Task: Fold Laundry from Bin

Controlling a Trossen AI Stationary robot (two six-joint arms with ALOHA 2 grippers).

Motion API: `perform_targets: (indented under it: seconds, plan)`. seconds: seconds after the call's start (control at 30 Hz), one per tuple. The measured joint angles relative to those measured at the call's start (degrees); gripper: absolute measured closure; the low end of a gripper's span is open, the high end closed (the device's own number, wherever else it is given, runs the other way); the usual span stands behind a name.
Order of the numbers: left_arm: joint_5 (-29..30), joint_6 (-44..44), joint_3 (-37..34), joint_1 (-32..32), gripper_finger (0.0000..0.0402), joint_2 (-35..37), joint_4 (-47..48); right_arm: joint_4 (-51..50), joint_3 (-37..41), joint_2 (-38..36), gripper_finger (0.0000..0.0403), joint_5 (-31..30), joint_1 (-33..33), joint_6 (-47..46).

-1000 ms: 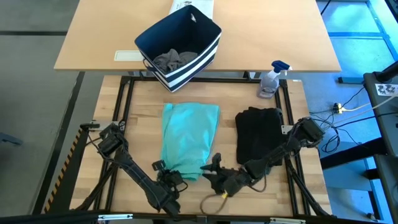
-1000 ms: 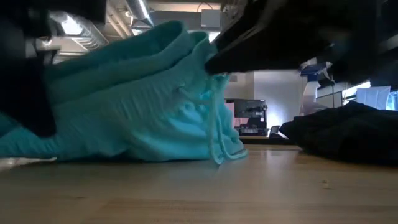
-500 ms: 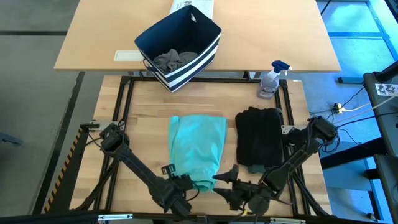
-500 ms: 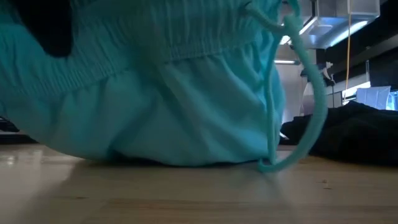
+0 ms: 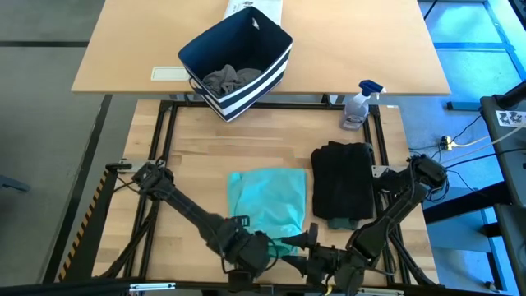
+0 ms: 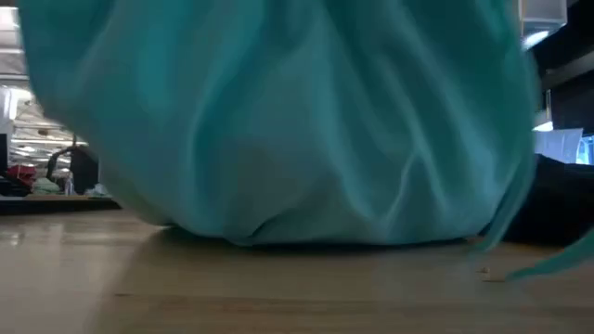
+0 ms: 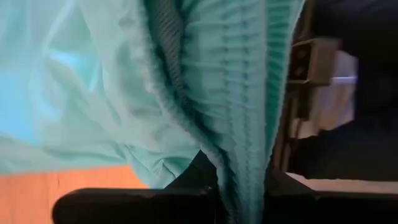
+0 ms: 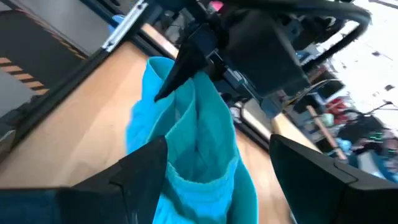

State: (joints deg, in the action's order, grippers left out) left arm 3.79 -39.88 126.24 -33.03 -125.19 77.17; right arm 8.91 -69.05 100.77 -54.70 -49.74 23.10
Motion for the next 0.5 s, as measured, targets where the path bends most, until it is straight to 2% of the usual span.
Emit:
perform_targets:
  seconds: [0.3, 0.5]
  plan:
    - [-13.88, 10.3, 1.06, 5.94, 0.0383, 0.15, -1.3, -1.71, -0.08, -1.46, 0.0121, -15.33, -4.18, 4.39]
    - [-21.65, 18.54, 0.92, 10.31, 0.0383, 0.15, -6.3, -13.86, -0.06, -4.78, 0.0121, -19.47, -6.34, -6.24]
